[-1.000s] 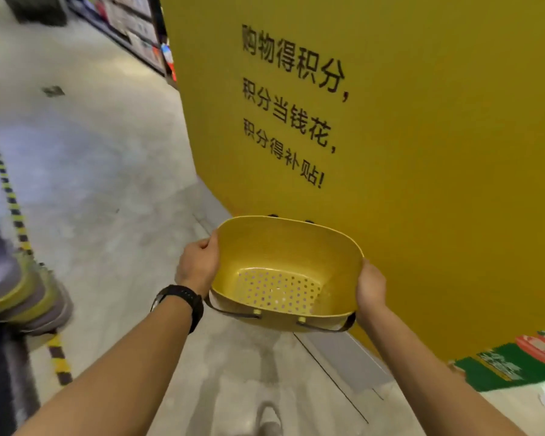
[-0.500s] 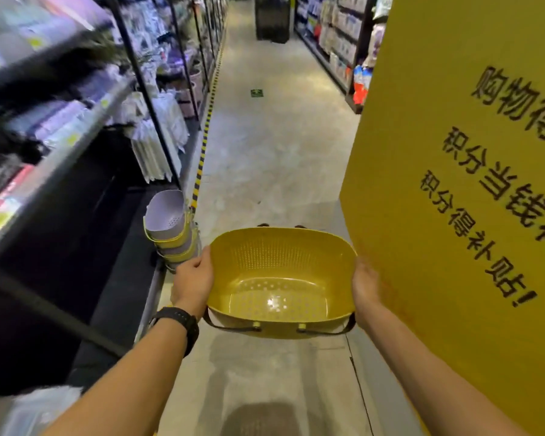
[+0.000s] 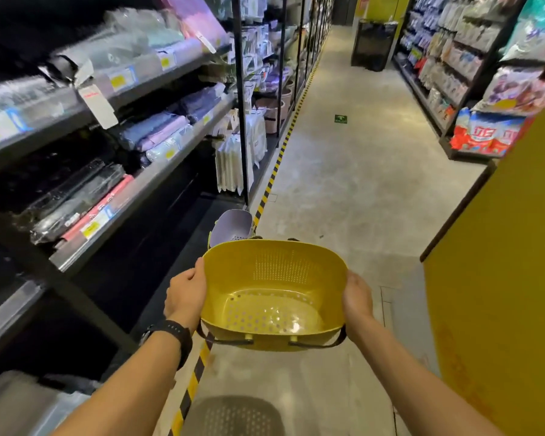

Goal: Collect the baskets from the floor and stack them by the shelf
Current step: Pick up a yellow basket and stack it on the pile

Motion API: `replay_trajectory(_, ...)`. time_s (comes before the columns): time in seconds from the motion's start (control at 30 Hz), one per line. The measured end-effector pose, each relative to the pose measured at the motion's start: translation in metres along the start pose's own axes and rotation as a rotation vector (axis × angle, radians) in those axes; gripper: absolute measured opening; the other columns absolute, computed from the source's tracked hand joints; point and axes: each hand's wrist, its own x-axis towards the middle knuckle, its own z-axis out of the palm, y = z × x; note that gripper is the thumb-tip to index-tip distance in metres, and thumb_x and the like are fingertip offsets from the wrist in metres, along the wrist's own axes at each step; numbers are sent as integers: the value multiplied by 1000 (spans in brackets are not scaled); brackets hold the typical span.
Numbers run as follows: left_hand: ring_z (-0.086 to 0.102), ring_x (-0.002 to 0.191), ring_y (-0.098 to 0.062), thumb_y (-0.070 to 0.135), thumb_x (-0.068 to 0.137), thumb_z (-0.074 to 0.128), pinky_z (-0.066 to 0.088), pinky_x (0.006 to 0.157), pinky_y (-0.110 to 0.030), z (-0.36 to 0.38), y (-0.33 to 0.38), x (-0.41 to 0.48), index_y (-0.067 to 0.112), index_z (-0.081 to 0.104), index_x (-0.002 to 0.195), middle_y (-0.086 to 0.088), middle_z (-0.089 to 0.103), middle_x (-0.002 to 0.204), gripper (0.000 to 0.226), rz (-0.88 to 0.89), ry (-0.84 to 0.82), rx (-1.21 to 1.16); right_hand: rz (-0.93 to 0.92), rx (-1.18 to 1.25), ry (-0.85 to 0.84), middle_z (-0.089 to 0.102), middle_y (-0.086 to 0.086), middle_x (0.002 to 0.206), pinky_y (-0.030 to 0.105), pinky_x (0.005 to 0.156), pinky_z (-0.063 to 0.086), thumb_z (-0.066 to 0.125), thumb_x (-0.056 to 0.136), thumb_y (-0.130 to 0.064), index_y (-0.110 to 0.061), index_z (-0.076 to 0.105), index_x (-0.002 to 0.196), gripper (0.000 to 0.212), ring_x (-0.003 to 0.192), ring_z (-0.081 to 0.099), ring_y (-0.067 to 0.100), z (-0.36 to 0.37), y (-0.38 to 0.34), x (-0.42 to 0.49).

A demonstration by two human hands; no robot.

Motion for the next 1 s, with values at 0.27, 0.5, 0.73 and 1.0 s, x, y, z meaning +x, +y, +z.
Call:
replay_trajectory(0.27, 49, 63, -25, 62, 99, 38, 34, 62, -33, 25, 14, 71, 19, 48, 61, -3, 50, 63, 57, -93, 65, -30, 10, -56, -71, 61, 20, 127, 48, 100, 45, 35, 105, -32, -8, 62, 123, 41, 118, 56, 36, 60, -44, 79)
replay_trajectory(0.5, 50, 64, -25, 61, 99, 39, 35, 64, -35, 67, 41, 130, 19, 51, 62, -4, 52, 65, 57, -147, 167, -48, 2, -85, -201, 61, 21, 124, 47, 94, 47, 34, 106, -31, -7, 61, 123, 41, 113, 57, 37, 106, -81, 175)
replay_trajectory(0.73, 62, 72, -29, 63, 96, 42, 48, 72, -39, 106, 76, 184, 10, 67, 74, -7, 66, 73, 62, -235, 312, -79, -97, -133, -316, 58, 15, 100, 42, 82, 43, 33, 106, -30, -7, 60, 99, 37, 95, 53, 30, 145, -138, 263)
replay_trajectory(1.0, 64, 75, -30, 68, 94, 40, 52, 78, -43, 137, 98, 248, 11, 70, 78, -8, 68, 77, 66, -302, 383, -110, -137, -180, -399, 59, 22, 100, 49, 85, 47, 32, 106, -31, 1, 60, 99, 43, 93, 54, 33, 195, -182, 335)
